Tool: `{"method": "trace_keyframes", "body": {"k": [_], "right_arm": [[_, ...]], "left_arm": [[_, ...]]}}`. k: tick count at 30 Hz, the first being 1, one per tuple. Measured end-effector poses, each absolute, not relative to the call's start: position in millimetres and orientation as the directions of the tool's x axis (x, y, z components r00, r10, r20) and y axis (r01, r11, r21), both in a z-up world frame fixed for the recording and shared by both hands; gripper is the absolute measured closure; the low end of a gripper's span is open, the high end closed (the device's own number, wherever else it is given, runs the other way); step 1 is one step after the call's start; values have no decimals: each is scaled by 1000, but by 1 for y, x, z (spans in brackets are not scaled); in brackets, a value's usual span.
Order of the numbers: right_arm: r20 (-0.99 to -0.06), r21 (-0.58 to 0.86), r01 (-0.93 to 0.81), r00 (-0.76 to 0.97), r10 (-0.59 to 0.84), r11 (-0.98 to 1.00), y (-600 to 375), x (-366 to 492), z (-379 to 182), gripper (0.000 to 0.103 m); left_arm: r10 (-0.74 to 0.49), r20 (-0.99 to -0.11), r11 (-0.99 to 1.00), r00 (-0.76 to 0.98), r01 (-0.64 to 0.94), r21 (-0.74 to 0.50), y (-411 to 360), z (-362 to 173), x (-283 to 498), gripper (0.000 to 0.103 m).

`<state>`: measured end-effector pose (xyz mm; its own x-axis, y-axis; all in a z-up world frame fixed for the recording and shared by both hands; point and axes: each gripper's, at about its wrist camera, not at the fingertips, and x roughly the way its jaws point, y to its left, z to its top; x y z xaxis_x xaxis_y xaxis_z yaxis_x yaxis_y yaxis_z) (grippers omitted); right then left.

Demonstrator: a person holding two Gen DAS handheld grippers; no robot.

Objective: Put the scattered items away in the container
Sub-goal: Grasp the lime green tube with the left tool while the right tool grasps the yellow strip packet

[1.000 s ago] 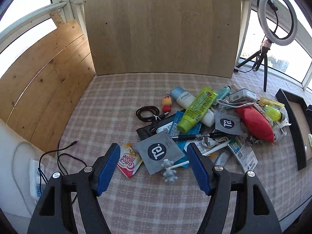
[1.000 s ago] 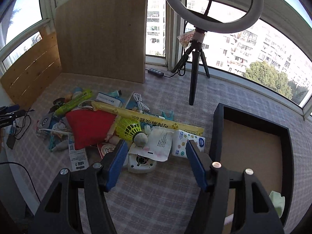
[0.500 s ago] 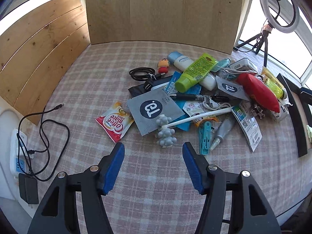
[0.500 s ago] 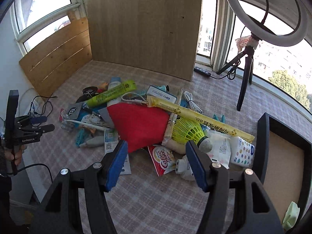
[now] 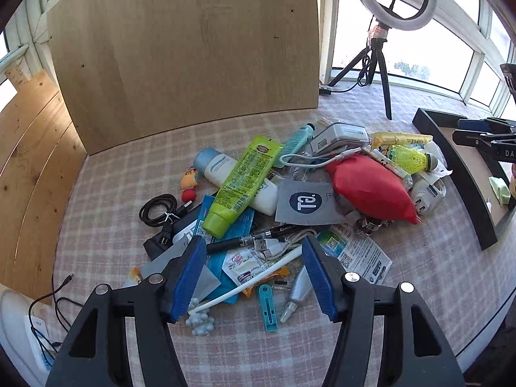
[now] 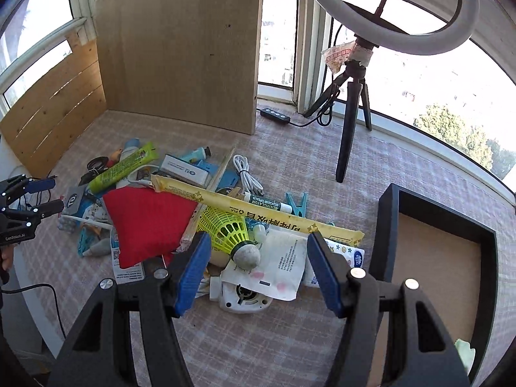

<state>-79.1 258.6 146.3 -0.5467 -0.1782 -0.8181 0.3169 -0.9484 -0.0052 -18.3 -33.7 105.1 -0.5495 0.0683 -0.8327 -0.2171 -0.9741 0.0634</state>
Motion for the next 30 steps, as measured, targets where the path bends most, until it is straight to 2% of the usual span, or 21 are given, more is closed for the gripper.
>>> {"method": "trace_keyframes", "body": {"k": [9,24,26,30], "right_arm": [[-874,-92,508,-454,-176,-856,232,-115,120,42],[-917,-103,701,-342,-206,-705,174,-149,83,42],[-919,-86,704,-330,-217,-705,173,-152,81,46],[-915,-44,684,-320,-245,-728,179,-159,84,68]], "left_arm": [[44,-888,-940,-457,-320,118,-18,71,-83,44],[75,-926,-912,-370,-401,87,-16,39,-121,43],[69,-925,-915,-374,-393,91,-19,38,-126,41],[113,-939,-926,-326,-377,20,-28,28,-136,42]]}}
